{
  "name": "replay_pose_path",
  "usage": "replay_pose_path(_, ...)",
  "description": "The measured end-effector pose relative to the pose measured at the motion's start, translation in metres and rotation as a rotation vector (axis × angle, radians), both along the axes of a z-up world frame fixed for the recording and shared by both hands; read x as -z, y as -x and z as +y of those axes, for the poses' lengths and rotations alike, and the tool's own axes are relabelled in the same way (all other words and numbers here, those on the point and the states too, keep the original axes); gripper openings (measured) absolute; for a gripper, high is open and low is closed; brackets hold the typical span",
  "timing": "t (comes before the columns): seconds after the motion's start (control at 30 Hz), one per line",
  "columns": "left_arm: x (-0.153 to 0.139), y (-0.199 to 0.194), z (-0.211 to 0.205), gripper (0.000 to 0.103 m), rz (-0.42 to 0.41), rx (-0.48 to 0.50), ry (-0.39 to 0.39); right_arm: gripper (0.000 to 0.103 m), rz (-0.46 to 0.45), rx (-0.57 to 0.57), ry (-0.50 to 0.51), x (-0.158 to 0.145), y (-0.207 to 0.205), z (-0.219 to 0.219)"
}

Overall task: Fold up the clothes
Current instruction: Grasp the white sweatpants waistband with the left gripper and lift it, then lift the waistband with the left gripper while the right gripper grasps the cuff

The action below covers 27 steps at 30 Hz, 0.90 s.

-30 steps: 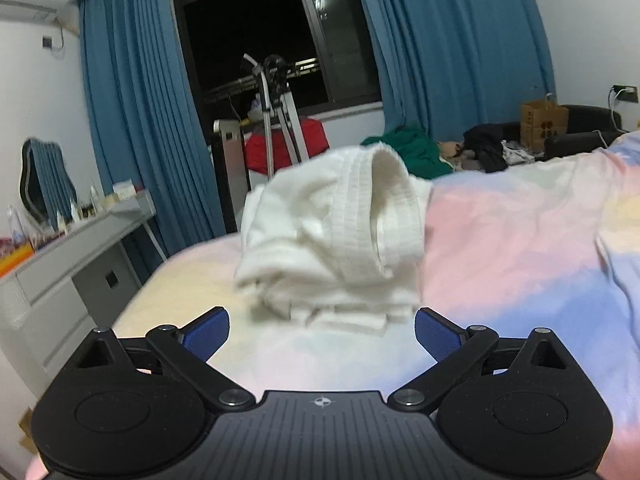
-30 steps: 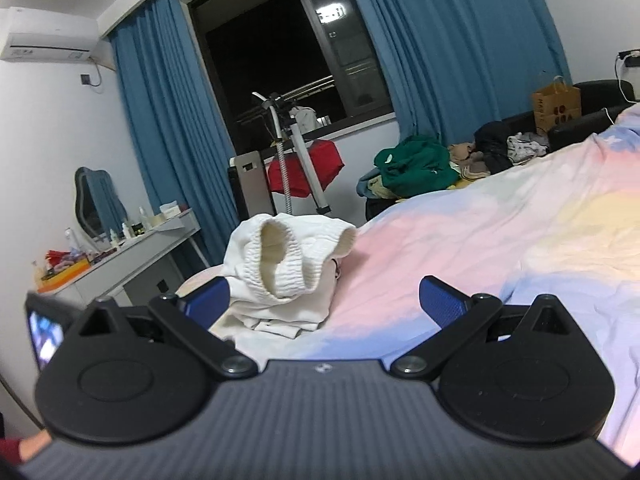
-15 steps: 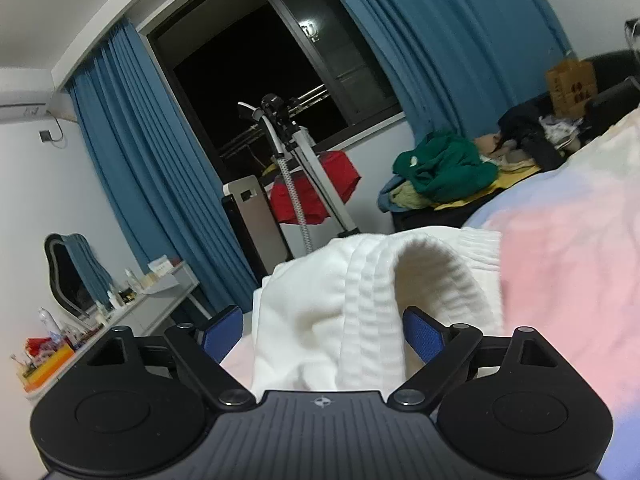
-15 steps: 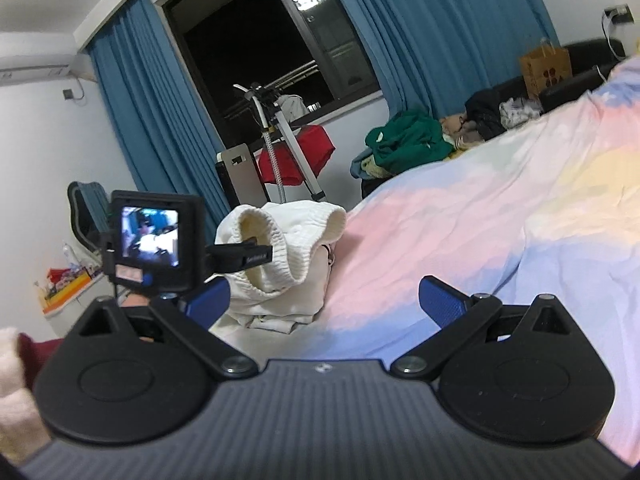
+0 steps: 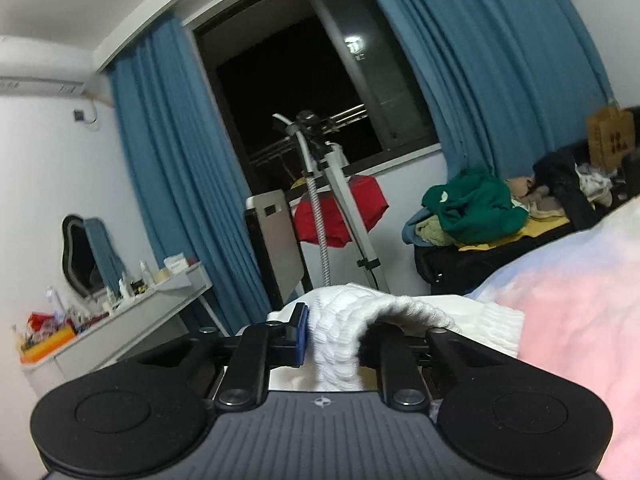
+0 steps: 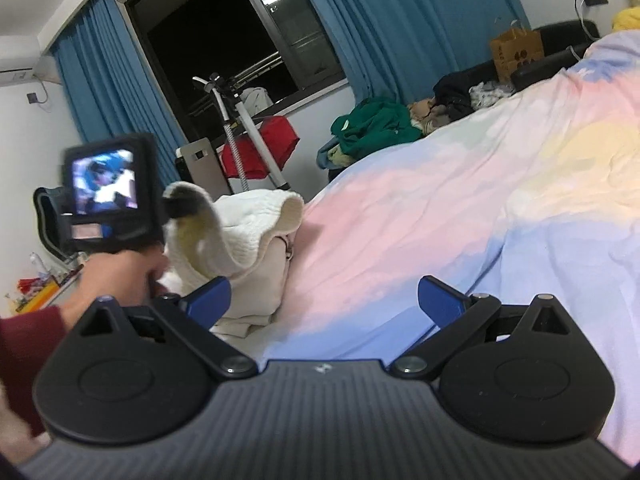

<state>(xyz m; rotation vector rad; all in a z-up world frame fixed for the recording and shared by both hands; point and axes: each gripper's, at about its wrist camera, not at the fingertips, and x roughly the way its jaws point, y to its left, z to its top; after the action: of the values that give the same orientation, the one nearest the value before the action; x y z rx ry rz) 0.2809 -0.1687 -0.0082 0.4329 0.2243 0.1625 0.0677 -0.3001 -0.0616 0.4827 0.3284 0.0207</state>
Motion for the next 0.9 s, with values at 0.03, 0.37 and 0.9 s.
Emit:
replay_pose_path(0.03, -0.004, 0.004, 0.001, 0.013, -0.003, -0.003, 0.011, 0.102, -0.009, 0.008, 0.005, -0.001, 0.001, 0.0)
replay_pose_path(0.37, -0.056, 0.122, 0.093, 0.011, -0.073, 0.063, 0.237, 0.101, -0.093, 0.012, 0.163, -0.017, 0.017, 0.022)
replay_pose_path(0.9, -0.031, 0.204, 0.269, 0.011, 0.03, -0.036, 0.571, 0.081, 0.133, -0.284, 0.373, 0.004, 0.021, 0.096)
